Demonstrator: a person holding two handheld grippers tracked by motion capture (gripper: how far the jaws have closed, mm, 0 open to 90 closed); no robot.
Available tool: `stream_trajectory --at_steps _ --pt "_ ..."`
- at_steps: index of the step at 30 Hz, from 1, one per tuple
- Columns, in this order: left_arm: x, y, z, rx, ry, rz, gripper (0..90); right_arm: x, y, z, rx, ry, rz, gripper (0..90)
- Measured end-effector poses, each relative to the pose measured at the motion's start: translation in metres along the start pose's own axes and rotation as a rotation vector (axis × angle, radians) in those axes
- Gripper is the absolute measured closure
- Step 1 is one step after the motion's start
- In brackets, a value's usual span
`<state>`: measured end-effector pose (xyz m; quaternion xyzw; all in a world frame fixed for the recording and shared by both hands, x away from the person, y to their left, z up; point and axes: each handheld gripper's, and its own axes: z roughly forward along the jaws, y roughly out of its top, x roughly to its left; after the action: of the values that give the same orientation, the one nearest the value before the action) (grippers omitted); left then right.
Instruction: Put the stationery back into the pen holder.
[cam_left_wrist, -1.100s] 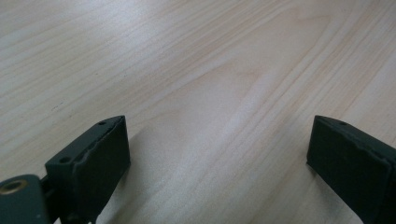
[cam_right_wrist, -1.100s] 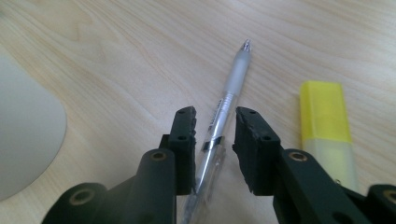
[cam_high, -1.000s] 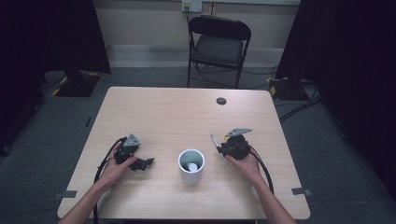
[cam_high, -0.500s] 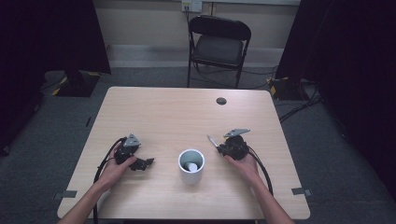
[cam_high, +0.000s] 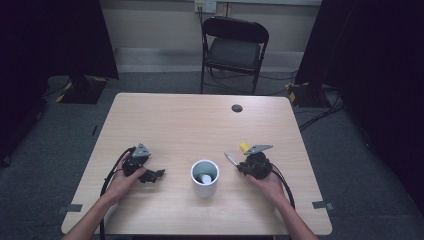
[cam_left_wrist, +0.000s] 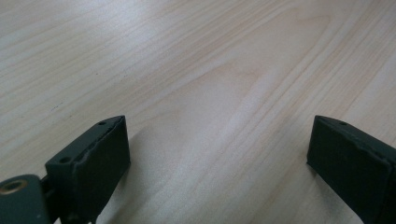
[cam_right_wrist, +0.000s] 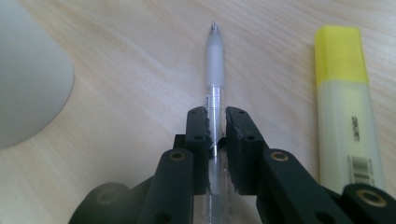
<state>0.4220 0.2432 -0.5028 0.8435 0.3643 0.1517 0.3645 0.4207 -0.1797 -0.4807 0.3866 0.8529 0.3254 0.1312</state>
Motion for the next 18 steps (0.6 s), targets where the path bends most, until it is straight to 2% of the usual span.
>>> stream_trajectory --at_steps 9,11,13,15,18 --pt "0.0 0.0 0.0 0.0 0.0 -0.002 5.4 0.004 -0.019 -0.018 0.019 -0.007 -0.011 79.6" --pt "0.0 0.0 0.0 0.001 -0.002 -0.003 5.2 0.005 -0.025 -0.023 0.009 -0.012 -0.006 79.4" --pt "0.0 0.0 0.0 0.001 -0.002 -0.003 4.6 0.005 -0.027 -0.023 0.004 -0.013 -0.004 79.0" --pt "0.0 0.0 0.001 0.0 0.003 0.007 4.0 0.005 -0.027 -0.02 0.001 -0.024 -0.008 74.0" --pt "0.0 0.0 0.001 -0.002 0.0 0.002 3.9 0.004 -0.024 -0.017 -0.002 -0.026 -0.01 73.8"
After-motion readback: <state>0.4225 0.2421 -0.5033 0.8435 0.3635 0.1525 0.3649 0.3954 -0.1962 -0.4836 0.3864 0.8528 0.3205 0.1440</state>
